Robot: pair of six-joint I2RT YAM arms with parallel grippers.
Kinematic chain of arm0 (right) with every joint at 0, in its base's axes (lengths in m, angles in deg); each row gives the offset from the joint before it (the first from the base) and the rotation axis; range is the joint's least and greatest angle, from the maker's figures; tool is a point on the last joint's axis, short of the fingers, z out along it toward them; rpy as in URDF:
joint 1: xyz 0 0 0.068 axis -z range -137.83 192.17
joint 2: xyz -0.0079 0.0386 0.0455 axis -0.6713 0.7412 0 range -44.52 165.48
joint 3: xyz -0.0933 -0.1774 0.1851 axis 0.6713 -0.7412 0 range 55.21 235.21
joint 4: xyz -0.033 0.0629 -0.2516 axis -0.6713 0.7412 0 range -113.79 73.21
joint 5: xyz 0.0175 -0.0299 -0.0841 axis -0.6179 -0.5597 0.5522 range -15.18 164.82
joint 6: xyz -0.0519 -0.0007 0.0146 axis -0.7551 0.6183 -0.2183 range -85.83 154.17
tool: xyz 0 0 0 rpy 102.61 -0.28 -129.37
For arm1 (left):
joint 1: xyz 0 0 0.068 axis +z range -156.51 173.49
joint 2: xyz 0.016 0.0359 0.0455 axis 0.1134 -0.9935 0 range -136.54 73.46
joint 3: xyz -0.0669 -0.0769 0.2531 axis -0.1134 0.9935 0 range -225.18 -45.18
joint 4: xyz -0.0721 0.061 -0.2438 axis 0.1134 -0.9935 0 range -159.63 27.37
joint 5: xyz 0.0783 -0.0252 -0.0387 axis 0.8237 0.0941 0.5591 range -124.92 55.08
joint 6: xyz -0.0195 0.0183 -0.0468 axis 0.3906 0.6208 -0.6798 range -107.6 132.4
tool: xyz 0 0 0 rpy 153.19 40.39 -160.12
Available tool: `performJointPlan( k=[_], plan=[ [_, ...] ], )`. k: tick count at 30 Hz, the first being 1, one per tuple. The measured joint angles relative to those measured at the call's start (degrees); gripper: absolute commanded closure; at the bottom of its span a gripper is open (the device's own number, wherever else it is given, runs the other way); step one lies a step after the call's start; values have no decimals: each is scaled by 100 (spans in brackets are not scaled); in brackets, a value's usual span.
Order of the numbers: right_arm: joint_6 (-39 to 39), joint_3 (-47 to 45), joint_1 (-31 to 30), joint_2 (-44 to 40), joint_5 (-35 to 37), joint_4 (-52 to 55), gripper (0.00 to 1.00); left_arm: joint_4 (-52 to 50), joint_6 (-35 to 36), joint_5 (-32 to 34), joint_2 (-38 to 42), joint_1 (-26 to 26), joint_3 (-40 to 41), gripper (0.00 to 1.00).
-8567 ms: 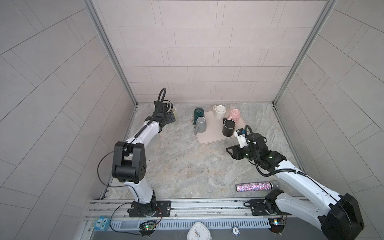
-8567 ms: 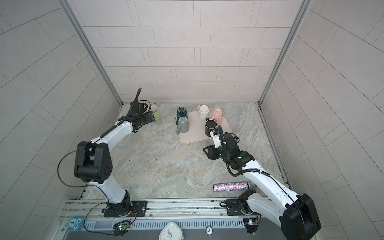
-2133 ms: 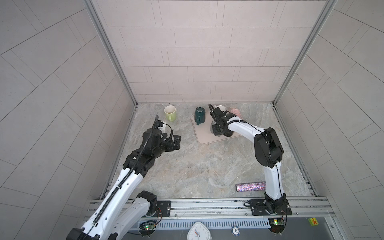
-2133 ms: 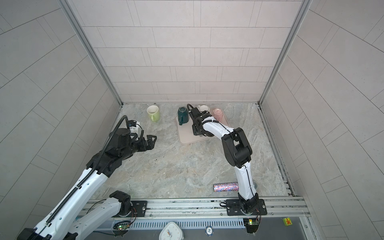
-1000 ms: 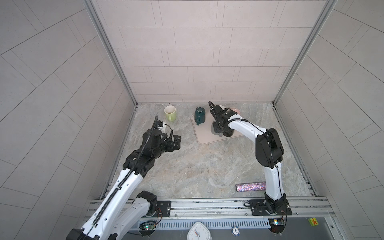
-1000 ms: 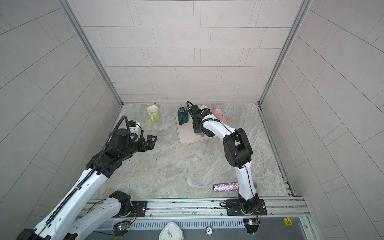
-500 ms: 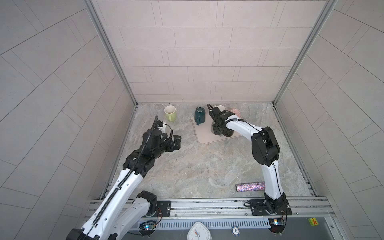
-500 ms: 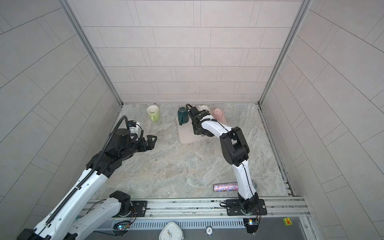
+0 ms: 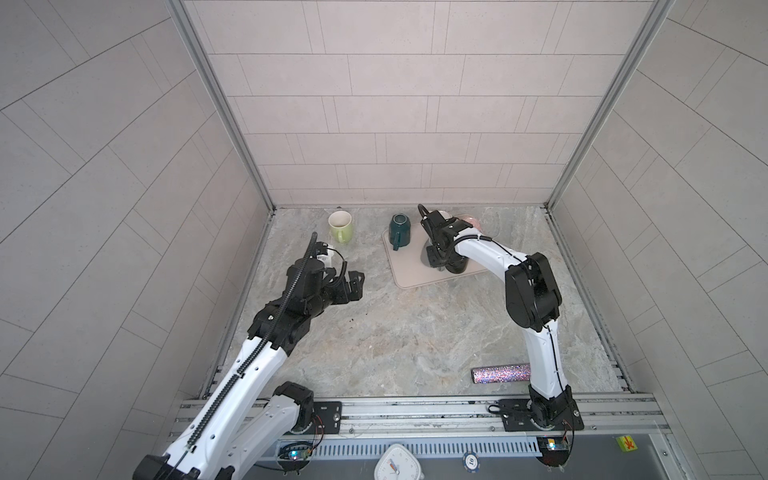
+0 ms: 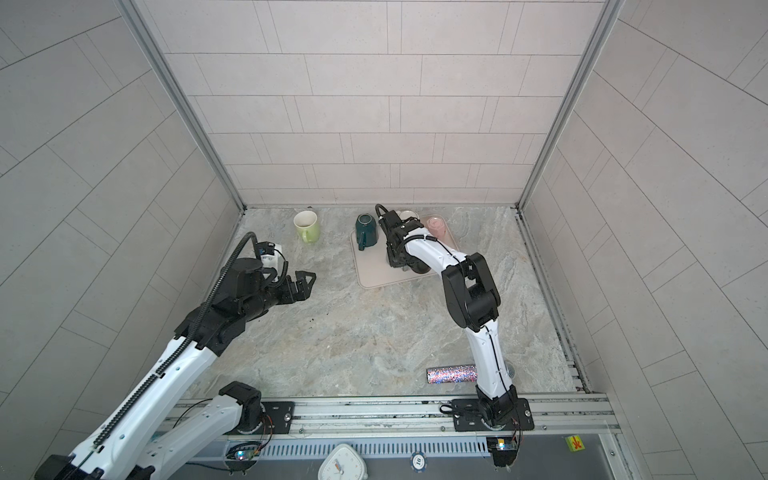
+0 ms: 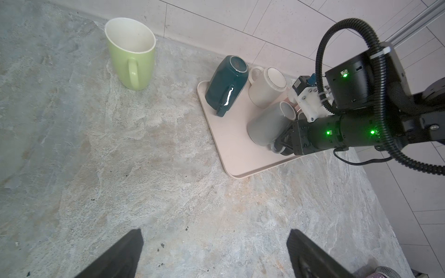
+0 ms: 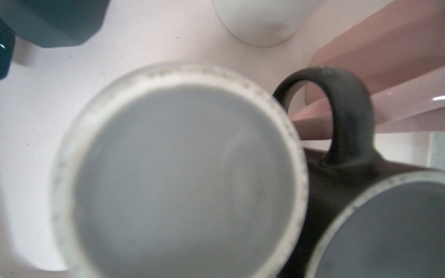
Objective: Turn the mug right side up
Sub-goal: Pick up the mug from the tray.
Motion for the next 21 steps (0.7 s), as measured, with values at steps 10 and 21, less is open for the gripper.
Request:
performJointPlan(
  k=[10,21],
  plan=[
    [-192,-1217,66,-820,-1019,-879,100,560,-378,-101,-461,-243,260,2],
    [-98,-2474,149,-2524,-1799,-1641,100,1714,-662,68,-1311,-903,262,3]
  ],
)
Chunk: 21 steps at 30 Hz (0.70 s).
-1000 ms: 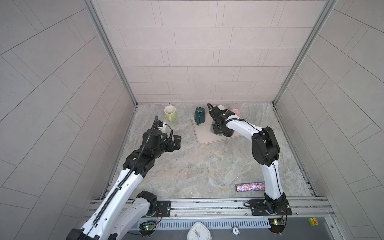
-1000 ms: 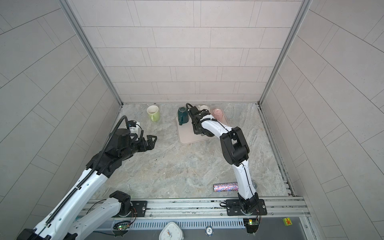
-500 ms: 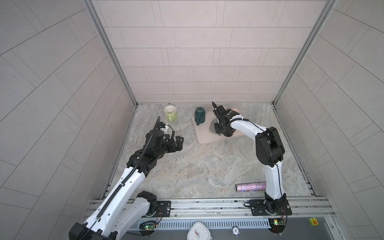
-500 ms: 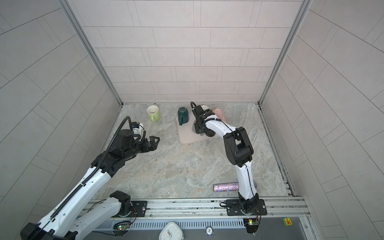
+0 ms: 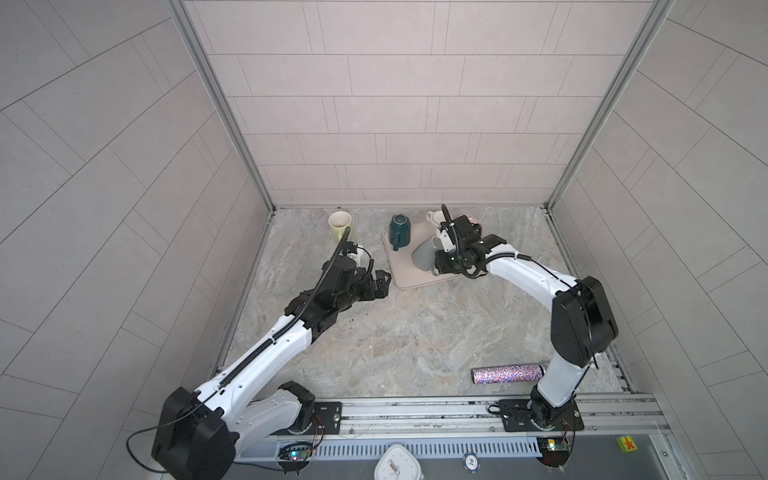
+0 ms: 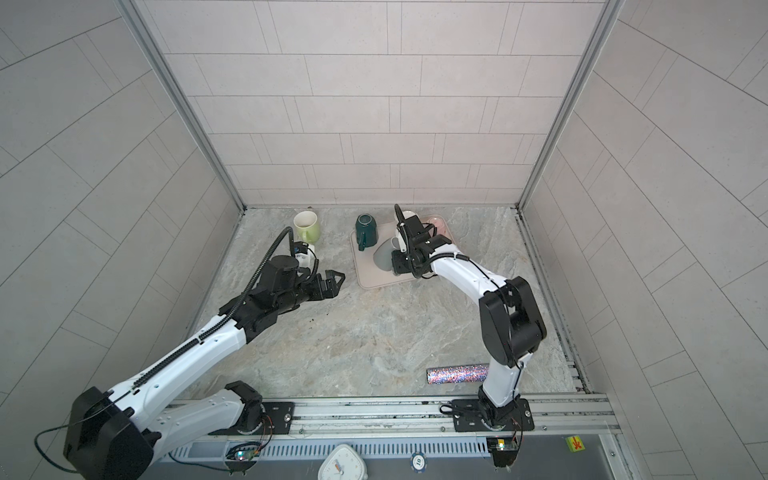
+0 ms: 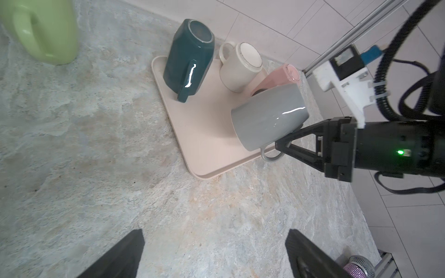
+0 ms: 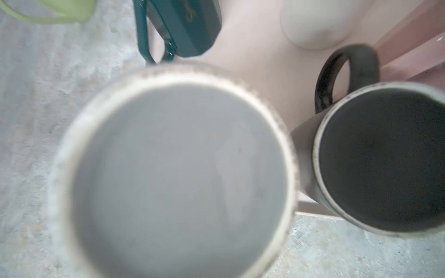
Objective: Turn the mug right side up
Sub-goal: Pick up the mug from the tray.
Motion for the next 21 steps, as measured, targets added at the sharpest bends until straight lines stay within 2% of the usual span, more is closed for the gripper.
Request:
performJointPlan(
  k=[10,21],
  plan=[
    [608,-1305,542,-1493,-743,-1292,100,1716,-199,-435,-264,-44,0,3],
    [1137,-1696,798,-2061,-1390,-1928,100,3504,-610,-1333,-1287,-151,2,5]
  ],
)
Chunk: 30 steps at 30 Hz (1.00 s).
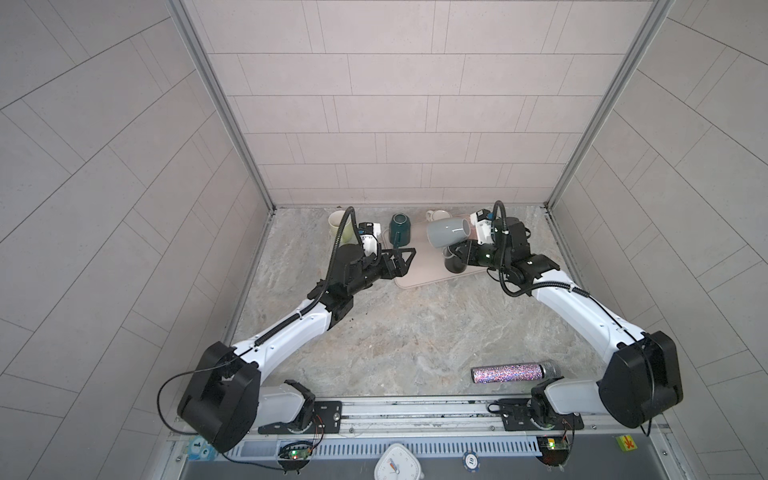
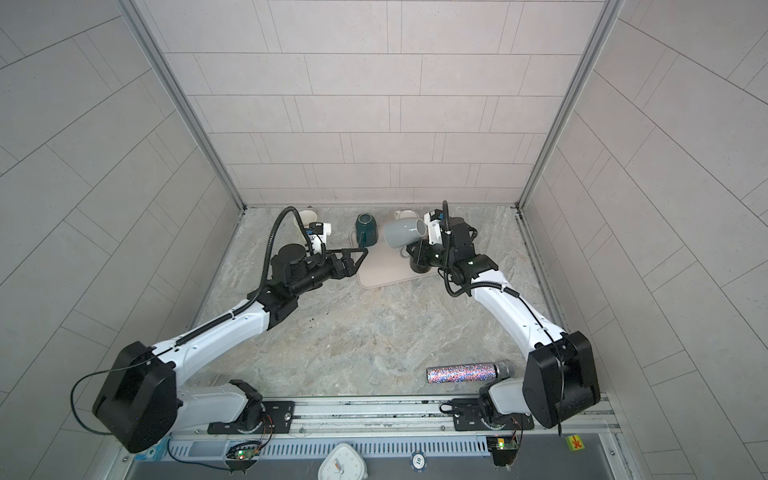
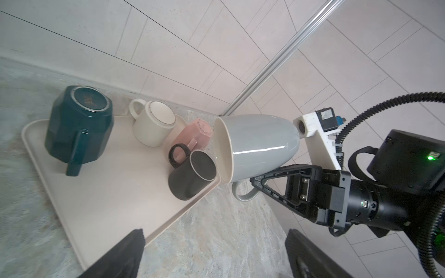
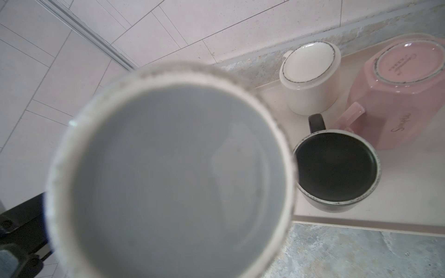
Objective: Turn the mug right side up
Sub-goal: Pick up the mug from the tray, then place the mug at the top-left of the table.
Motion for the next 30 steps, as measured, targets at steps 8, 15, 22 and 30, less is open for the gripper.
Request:
performJointPlan(
  k=[8,15,22,30],
  plan=[
    [400,-227,46,-295,-472,-396,100,643,-133,-560,-415,-87,-177,9],
    [656,-310,92,-490,-778,-640,100,1023,-251,-1001,-680,-149,-411,14],
    [822,-424,109,-605,-975,-925,100,1209,-389,-1196,-973,-234,-540,18],
    [1102,-623,120,-680,-1211,-1316,100,1351,-577,-1287,-1248,-258,-815,27]
  ],
)
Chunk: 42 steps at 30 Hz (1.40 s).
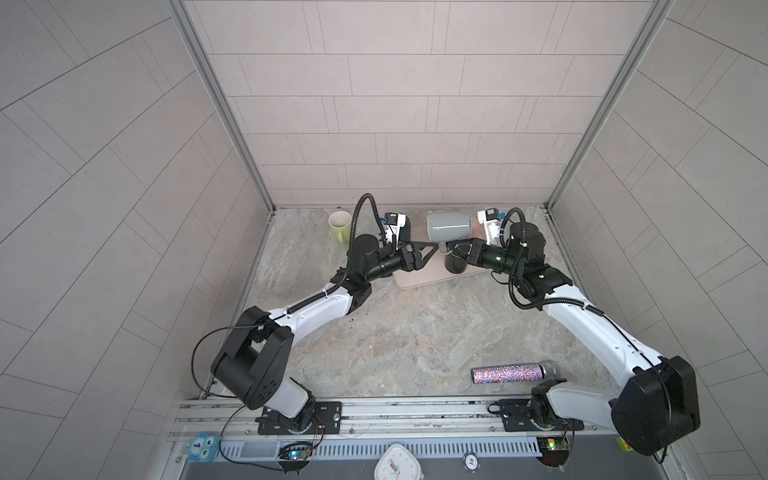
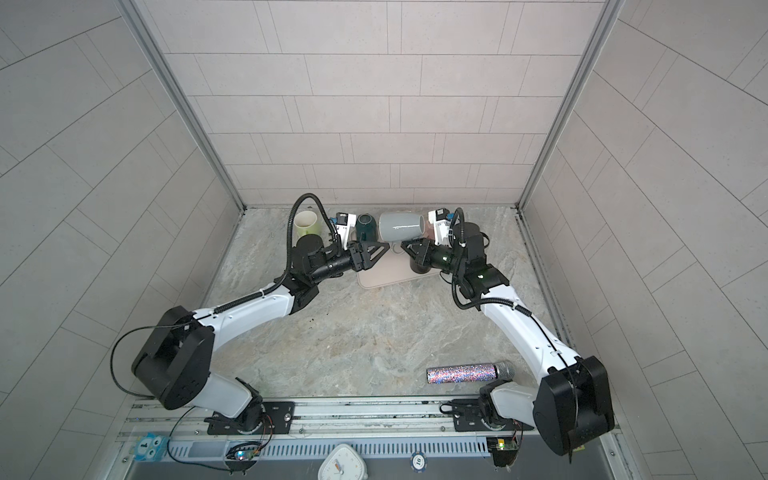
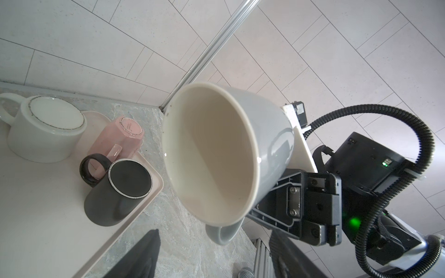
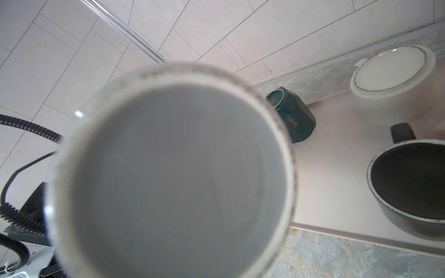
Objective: Turn the mug right side up
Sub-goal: Place the mug at the top-left of the table.
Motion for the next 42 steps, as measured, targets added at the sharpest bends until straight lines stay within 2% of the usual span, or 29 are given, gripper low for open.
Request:
performJointPlan(
  k=[6,16,18,20,30,34,39,42],
  plan=[
    [107,-37,0,-2,-125,-149,100,13,-57,-103,-138,-2,-201,38],
    [146,-37,37,-2,-363,-245,100,0,-74,-345,-378,-2,-348,41],
    [155,-37,37,-2,-413,-262,100,4,-105,-396,-407,-2,-350,44],
    [177,-37,37,2,-461,-295,100,46,-181,-455,-426,-2,-350,51],
    [251,-48,63,22,-595,-553,100,612,-544,-737,-518,-2,-350,57],
    [293,-55,63,63,-601,-643,100,702,-614,-791,-522,-2,-350,62],
    [369,-109,63,136,-625,-857,100,732,-680,-828,-535,2,-352,63],
    [400,-114,63,166,-656,-883,100,723,-704,-824,-557,2,-352,70]
  ],
)
